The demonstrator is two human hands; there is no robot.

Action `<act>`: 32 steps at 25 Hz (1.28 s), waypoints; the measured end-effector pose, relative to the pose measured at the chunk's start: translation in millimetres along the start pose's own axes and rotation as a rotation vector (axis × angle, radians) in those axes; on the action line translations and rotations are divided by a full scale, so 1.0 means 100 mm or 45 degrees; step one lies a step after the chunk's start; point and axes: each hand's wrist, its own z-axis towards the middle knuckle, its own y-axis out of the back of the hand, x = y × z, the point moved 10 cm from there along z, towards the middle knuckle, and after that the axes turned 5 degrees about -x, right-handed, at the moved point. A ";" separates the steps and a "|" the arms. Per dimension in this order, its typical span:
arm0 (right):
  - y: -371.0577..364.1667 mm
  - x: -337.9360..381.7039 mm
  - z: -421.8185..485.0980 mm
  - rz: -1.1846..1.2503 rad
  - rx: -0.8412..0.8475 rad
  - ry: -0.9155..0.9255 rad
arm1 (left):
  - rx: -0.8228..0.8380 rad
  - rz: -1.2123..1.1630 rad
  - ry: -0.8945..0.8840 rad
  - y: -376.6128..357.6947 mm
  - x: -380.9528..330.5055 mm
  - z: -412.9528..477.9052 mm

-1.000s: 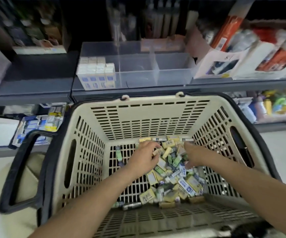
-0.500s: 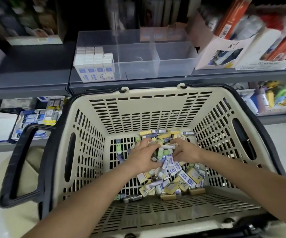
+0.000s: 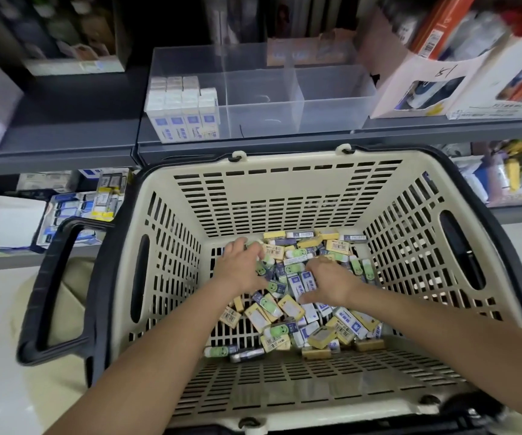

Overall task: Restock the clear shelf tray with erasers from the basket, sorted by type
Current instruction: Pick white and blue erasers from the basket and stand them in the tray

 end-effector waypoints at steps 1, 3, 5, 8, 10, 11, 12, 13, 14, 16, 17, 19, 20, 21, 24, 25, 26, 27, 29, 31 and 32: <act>-0.03 0.02 0.02 -0.013 -0.011 -0.017 | -0.030 -0.004 0.012 0.04 0.02 0.00; -0.04 0.04 0.03 0.010 -0.071 -0.054 | -0.147 -0.051 -0.020 0.16 -0.03 0.00; -0.03 0.02 0.03 0.110 -0.140 -0.080 | -0.263 -0.167 -0.099 0.28 -0.18 -0.02; 0.02 -0.07 0.02 0.294 -0.167 -0.168 | -0.087 -0.384 -0.053 0.14 -0.32 -0.01; 0.05 -0.10 0.01 0.381 -0.151 -0.237 | 0.313 -0.603 0.171 -0.25 -0.28 -0.12; 0.06 -0.11 0.00 0.425 -0.151 -0.258 | 0.520 -0.700 0.292 -0.44 -0.28 -0.25; 0.07 -0.09 -0.01 0.478 -0.164 -0.259 | 0.666 -0.792 0.375 -0.57 -0.29 -0.35; 0.09 -0.06 -0.01 0.541 -0.190 -0.240 | 0.728 -0.914 0.431 -0.65 -0.31 -0.42; 0.12 -0.02 -0.02 0.611 -0.227 -0.205 | 0.711 -1.084 0.476 -0.67 -0.35 -0.42; 0.20 0.07 -0.05 0.727 -0.295 -0.119 | 0.554 -1.533 0.567 -0.57 -0.40 -0.33; 0.25 0.11 -0.06 0.770 -0.311 -0.084 | 0.478 -1.726 0.604 -0.51 -0.41 -0.29; 0.33 0.15 -0.06 0.830 -0.304 -0.049 | 0.391 -1.833 0.631 -0.40 -0.37 -0.22; 0.36 0.15 -0.07 0.841 -0.300 -0.043 | 0.381 -1.810 0.632 -0.38 -0.33 -0.21; 0.40 0.15 -0.07 0.842 -0.315 -0.039 | 0.380 -1.778 0.637 -0.37 -0.30 -0.21; 0.48 0.17 -0.11 0.856 -0.422 -0.014 | 0.429 -1.819 0.632 -0.38 -0.32 -0.24; 0.49 0.20 -0.13 0.876 -0.430 0.016 | 0.461 -1.880 0.607 -0.39 -0.39 -0.26; 0.50 0.25 -0.14 0.906 -0.413 0.058 | 0.471 -1.929 0.586 -0.39 -0.42 -0.25; 0.50 0.30 -0.13 0.958 -0.377 0.107 | 0.454 -1.943 0.571 -0.39 -0.43 -0.23; 0.52 0.29 -0.10 1.076 -0.321 0.137 | 0.377 -1.904 0.564 -0.37 -0.36 -0.18; 0.48 0.14 -0.07 0.949 -0.296 0.055 | 0.313 -1.850 0.603 -0.35 -0.24 -0.15; 0.40 0.08 -0.06 0.700 -0.237 0.041 | 0.303 -1.838 0.618 -0.35 -0.19 -0.14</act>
